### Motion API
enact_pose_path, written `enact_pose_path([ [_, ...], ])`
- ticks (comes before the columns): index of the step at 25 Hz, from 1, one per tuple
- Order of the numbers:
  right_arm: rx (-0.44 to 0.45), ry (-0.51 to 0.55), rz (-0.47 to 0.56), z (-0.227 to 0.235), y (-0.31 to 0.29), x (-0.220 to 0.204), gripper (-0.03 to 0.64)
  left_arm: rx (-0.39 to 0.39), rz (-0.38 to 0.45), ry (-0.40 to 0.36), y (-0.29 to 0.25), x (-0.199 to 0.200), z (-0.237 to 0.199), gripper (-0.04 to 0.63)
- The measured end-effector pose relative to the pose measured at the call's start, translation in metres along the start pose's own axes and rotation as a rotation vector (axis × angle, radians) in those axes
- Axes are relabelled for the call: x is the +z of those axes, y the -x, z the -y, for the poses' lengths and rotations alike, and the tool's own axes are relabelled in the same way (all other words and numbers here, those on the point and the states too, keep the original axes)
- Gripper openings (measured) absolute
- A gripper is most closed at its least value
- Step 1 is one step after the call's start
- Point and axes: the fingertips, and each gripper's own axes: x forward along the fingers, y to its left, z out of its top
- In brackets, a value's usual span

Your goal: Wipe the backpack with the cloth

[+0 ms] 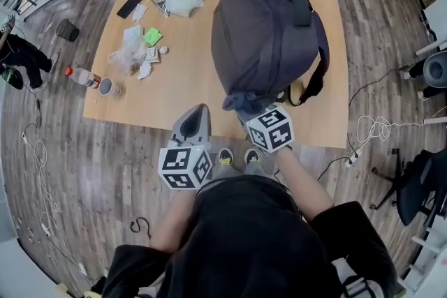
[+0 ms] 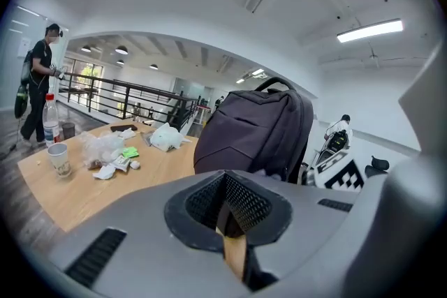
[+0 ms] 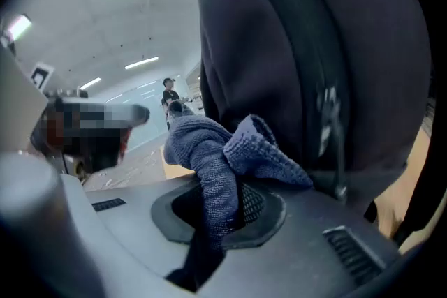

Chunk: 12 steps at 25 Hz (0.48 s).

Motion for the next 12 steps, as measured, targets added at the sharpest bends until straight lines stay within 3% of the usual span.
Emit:
enact_pose_path([
  [3, 0.009, -0.041, -0.155, 0.01, -0.025, -0.061, 0.041, 0.002, -0.009, 0.0, -0.001, -0.004, -0.001, 0.015],
  [7, -0.012, 0.019, -0.255, 0.017, -0.033, -0.097, 0.041, -0.001, -0.017, -0.001, -0.002, -0.008, 0.002, 0.015],
  [11, -0.022, -0.265, -0.34, 0.052, -0.027, -0.141, 0.041, -0.016, -0.025, 0.001, -0.005, -0.011, 0.007, 0.015],
  [12, -0.026, -0.295, -0.346, 0.062, -0.021, -0.145, 0.041, -0.023, -0.026, -0.002, -0.005, -0.012, 0.01, 0.015],
])
